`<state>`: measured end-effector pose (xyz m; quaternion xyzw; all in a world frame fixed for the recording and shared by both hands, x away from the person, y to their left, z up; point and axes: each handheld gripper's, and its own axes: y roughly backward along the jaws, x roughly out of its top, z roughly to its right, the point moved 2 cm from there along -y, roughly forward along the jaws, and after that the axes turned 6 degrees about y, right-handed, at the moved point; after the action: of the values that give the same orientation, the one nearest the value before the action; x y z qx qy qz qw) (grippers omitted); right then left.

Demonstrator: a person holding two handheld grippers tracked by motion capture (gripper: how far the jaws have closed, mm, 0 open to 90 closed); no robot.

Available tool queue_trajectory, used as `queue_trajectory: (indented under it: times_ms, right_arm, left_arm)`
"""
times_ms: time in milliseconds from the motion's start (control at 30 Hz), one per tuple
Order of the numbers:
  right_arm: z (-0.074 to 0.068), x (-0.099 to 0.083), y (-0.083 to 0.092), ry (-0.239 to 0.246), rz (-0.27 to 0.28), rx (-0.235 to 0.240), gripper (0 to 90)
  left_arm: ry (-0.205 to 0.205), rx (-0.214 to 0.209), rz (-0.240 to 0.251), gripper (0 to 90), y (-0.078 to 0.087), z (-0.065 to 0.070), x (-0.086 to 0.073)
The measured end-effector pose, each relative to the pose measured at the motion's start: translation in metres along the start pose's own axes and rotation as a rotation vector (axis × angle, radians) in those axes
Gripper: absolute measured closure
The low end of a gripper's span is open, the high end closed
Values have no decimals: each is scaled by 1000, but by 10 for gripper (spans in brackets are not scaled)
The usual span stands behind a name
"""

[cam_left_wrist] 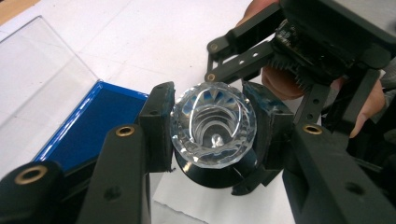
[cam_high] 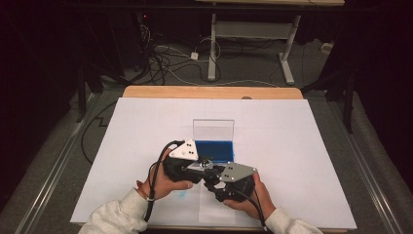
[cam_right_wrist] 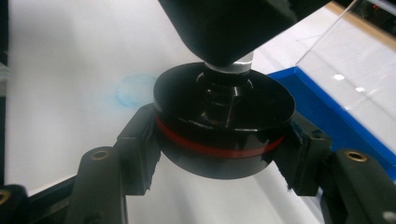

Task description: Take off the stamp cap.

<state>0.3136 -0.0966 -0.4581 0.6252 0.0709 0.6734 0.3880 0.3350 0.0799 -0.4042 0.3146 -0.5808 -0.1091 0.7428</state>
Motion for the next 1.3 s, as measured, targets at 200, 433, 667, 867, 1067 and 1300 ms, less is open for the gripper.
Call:
queue_trajectory:
  times_ms: [200,433,667,867,1067,1300]
  right_arm:
    - [3,-4,-3,-61,27,50,385]
    - [5,-7,-3,-89,55,79,385]
    - [6,-7,-2,-95,63,99,385]
    - [6,-7,-1,-98,71,115,385]
    - [2,-4,-1,-56,25,72,388]
    - [-3,-1,3,44,-35,-12,389]
  left_arm:
    - [1,2,9,547,-2,0,-1]
    - [-3,-4,19,547,-2,0,-1]
    - [-5,-15,30,548,-1,0,-2]
    - [-5,-20,37,547,0,0,-2]
    - [-18,-20,27,547,-3,3,-3]
    - [-11,-45,13,547,-3,1,-3]
